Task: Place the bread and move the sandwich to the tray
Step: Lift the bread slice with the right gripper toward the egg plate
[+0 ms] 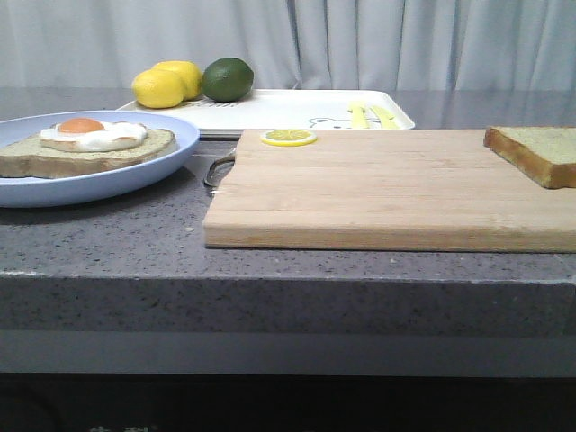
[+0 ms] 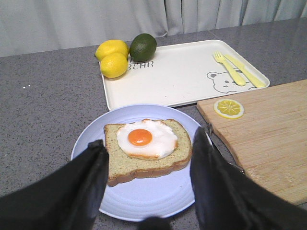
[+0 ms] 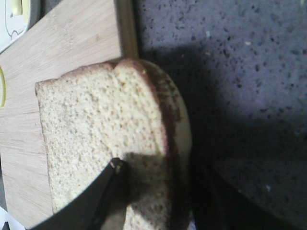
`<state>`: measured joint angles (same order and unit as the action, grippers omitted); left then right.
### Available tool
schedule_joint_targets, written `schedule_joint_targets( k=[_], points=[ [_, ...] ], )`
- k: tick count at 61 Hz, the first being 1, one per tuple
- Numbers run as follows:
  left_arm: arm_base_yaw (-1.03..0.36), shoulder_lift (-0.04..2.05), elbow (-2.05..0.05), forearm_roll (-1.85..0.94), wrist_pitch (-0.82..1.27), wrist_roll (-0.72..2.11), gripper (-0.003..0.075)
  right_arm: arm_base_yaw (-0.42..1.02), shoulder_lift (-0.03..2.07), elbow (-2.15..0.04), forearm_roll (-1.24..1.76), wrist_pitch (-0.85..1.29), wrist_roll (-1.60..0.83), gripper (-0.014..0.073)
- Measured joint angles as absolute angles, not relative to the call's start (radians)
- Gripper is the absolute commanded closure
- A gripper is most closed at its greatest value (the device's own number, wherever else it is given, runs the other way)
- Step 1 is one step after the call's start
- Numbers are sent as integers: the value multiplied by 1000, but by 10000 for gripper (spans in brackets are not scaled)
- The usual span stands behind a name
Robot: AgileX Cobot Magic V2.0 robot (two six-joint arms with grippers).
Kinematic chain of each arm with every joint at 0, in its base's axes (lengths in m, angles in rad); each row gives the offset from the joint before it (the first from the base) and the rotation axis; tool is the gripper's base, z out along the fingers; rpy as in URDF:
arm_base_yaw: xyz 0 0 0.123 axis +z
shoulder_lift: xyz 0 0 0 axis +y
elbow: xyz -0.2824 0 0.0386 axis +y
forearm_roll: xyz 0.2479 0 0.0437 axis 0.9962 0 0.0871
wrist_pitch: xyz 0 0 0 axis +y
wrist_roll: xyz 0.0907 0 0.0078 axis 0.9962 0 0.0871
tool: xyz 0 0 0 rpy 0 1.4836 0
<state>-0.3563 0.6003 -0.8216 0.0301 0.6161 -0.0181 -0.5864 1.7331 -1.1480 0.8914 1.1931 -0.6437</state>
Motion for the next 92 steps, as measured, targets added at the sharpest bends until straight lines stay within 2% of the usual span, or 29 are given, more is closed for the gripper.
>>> schedule_joint_targets(
  k=[15, 24, 49, 63, 69, 81, 92],
  points=[
    [-356, 604, -822, 32, 616, -18, 332, -586, 1733, -1148, 916, 1193, -644, 524],
    [-356, 610, -822, 32, 616, -18, 332, -586, 1724, -1148, 936, 1193, -644, 600],
    [-356, 610, -822, 32, 606, -18, 332, -583, 1543, -1148, 1054, 1193, -644, 611],
    [-356, 610, -822, 32, 598, -18, 332, -514, 1419, -1148, 1227, 1195, -646, 611],
    [-356, 610, -822, 32, 598, -18, 332, -435, 1396, -1148, 1309, 1195, -646, 611],
    [-356, 610, -822, 32, 598, -18, 332, -148, 1392, -1148, 1400, 1182, -646, 611],
    [-356, 610, -822, 32, 596, -18, 332, 151, 1392, -1146, 1473, 941, -646, 611]
  ],
)
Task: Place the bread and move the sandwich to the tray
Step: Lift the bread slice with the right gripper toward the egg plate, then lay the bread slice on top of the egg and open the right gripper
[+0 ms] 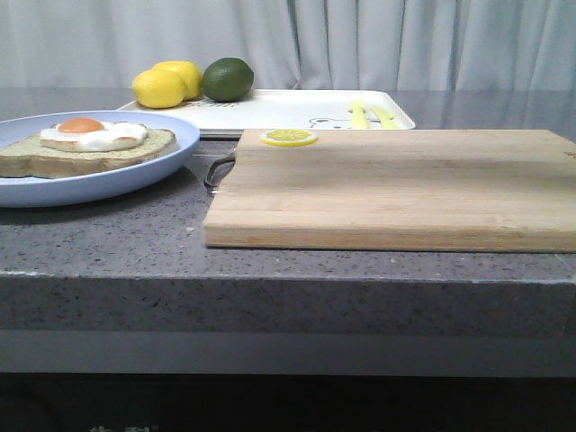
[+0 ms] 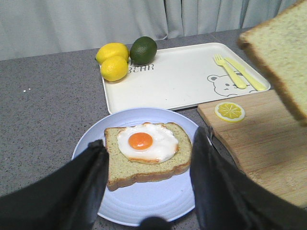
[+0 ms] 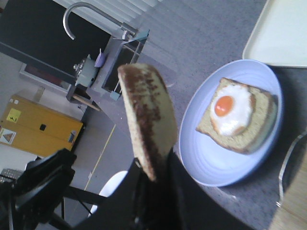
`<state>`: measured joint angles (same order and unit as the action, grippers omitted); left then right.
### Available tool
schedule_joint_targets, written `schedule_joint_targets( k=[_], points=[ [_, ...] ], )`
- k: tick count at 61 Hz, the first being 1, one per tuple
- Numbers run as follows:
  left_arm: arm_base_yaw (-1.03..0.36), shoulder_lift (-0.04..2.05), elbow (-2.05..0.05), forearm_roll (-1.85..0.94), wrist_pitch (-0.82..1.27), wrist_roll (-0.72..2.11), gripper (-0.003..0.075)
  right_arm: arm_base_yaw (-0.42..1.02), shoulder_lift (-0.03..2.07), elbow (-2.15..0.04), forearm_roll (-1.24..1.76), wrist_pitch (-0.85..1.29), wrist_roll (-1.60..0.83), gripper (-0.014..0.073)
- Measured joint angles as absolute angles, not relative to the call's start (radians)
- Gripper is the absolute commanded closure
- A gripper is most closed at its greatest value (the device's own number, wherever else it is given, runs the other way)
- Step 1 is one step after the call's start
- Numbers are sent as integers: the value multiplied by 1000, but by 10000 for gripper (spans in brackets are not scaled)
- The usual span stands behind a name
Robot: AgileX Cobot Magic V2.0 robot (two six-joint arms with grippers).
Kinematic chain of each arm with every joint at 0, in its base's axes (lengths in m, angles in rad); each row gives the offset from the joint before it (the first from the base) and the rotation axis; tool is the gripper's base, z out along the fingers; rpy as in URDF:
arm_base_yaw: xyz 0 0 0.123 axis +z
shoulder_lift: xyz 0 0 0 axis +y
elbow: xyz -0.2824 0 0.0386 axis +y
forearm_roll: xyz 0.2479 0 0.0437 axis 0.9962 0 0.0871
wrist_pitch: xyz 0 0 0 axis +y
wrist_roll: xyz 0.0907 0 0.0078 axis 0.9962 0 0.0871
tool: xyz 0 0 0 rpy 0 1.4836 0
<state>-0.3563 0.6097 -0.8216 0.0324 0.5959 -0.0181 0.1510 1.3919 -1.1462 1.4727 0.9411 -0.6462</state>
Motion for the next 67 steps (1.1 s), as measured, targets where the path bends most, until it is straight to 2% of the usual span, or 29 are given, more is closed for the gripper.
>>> schedule_joint_targets(
  k=[14, 24, 37, 67],
  points=[
    [-356, 610, -822, 32, 596, -18, 332, 426, 1410, -1146, 1635, 575, -644, 611],
    [-356, 610, -822, 32, 594, -18, 332, 524, 1495, -1146, 1762, 492, -644, 611],
    [-356, 610, -822, 33, 593, -18, 332, 580, 1649, -1159, 1785, 476, -644, 611],
    [-356, 610, -822, 33, 592, -18, 332, 602, 1855, -1394, 1793, 472, -603, 610]
  ],
)
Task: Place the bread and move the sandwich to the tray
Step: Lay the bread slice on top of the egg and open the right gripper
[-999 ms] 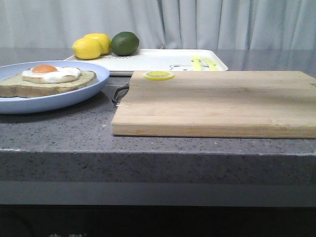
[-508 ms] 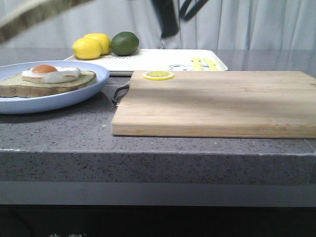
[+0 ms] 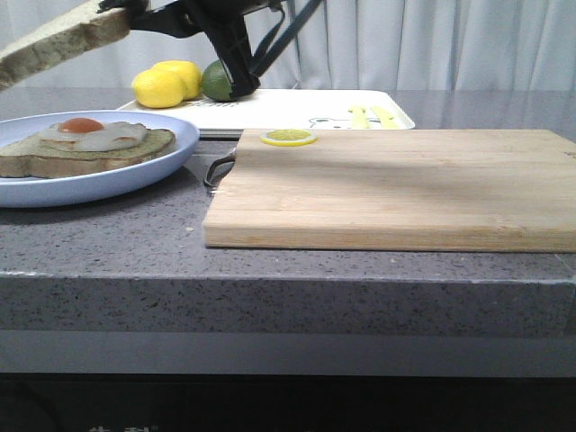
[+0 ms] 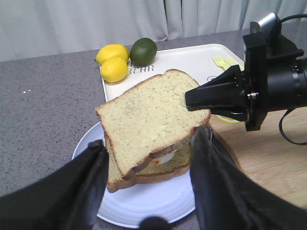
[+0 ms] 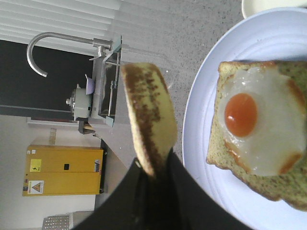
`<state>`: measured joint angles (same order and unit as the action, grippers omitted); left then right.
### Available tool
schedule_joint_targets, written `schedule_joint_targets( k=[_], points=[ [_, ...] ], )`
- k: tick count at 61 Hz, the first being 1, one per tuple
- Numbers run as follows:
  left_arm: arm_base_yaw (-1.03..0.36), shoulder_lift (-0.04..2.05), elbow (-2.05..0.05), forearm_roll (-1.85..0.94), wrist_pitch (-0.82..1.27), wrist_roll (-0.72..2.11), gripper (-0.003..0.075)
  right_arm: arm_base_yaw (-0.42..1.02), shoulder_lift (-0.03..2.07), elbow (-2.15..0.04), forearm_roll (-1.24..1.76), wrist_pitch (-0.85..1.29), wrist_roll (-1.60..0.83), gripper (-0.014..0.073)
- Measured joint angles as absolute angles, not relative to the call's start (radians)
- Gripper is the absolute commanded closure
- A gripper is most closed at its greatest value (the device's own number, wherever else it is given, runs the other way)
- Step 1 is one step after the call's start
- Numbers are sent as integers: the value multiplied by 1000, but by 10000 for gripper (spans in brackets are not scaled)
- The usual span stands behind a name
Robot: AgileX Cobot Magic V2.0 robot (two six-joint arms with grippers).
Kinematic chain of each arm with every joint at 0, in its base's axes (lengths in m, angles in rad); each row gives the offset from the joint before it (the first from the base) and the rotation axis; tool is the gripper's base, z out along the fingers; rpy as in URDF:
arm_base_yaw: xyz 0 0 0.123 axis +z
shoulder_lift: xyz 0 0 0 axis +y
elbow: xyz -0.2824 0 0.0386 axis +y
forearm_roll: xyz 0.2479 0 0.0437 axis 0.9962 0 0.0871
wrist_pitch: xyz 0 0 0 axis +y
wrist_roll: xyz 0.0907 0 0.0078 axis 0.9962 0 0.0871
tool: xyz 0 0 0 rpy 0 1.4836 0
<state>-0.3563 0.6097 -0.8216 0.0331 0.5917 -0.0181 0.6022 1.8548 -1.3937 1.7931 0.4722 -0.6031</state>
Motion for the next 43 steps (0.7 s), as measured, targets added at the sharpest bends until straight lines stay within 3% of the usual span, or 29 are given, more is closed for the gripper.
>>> schedule_joint_targets(
  k=[26, 43],
  points=[
    [-358, 610, -822, 35, 592, -18, 332, 610, 1952, -1445, 1795, 421, -542, 589],
    [-358, 610, -822, 35, 592, -18, 332, 610, 1956, -1447, 1797, 414, -541, 305]
  ],
)
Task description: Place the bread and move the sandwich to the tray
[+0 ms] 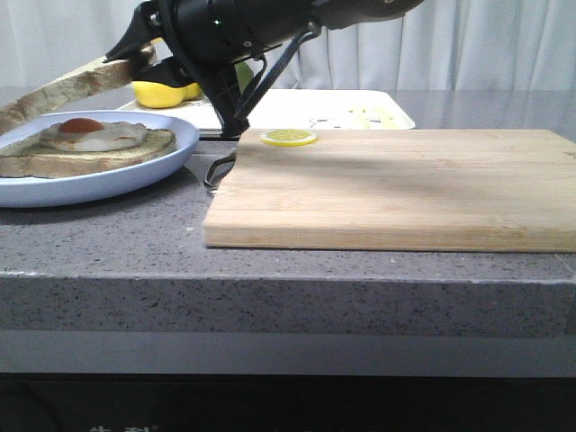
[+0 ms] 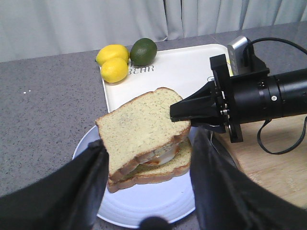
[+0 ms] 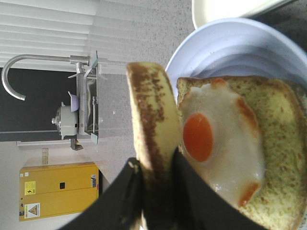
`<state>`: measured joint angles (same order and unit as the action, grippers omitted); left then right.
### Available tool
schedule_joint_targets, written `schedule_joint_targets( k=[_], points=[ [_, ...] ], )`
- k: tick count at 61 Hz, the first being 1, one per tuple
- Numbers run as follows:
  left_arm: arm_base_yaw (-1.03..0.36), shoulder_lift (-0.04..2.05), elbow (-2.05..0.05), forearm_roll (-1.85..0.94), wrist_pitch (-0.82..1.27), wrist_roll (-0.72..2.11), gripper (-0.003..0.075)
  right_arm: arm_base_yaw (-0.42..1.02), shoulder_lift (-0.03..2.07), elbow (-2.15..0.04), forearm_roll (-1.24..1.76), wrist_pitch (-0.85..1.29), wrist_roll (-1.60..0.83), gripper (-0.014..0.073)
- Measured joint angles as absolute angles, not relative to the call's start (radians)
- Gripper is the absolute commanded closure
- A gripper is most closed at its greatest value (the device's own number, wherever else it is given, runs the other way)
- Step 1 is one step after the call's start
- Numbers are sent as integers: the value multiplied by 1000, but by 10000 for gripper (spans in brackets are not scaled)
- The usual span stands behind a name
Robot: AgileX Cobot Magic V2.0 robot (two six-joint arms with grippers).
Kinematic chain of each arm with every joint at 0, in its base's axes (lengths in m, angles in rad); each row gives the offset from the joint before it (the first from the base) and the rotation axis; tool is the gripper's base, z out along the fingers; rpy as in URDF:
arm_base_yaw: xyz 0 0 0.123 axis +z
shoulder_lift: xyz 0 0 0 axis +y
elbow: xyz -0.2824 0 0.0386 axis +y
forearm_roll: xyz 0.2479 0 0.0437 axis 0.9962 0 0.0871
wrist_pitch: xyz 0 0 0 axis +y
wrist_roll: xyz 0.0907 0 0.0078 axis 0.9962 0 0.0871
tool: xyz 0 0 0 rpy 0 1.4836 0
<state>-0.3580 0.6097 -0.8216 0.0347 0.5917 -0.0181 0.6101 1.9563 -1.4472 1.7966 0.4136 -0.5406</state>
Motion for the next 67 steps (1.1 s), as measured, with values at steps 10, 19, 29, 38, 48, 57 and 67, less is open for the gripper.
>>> schedule_joint_targets(
  k=[10, 19, 29, 38, 48, 57, 67],
  points=[
    [-358, 610, -822, 35, 592, -18, 332, 610, 1956, -1447, 1800, 416, -541, 204],
    [-358, 610, -822, 35, 592, -18, 332, 606, 1956, -1447, 1753, 443, -541, 198],
    [-358, 610, -822, 35, 592, -18, 332, 574, 1946, -1447, 1604, 521, -541, 200],
    [-358, 610, -822, 35, 590, -18, 332, 530, 1905, -1447, 1457, 578, -532, 200],
    [-358, 610, -822, 35, 590, -18, 332, 462, 1843, -1447, 1273, 650, -470, 200],
    [-358, 610, -822, 35, 590, -18, 332, 421, 1756, -1447, 1093, 724, -449, 200],
    [-358, 610, -822, 37, 590, -18, 332, 413, 1596, -1447, 828, 820, -380, 200]
  ],
)
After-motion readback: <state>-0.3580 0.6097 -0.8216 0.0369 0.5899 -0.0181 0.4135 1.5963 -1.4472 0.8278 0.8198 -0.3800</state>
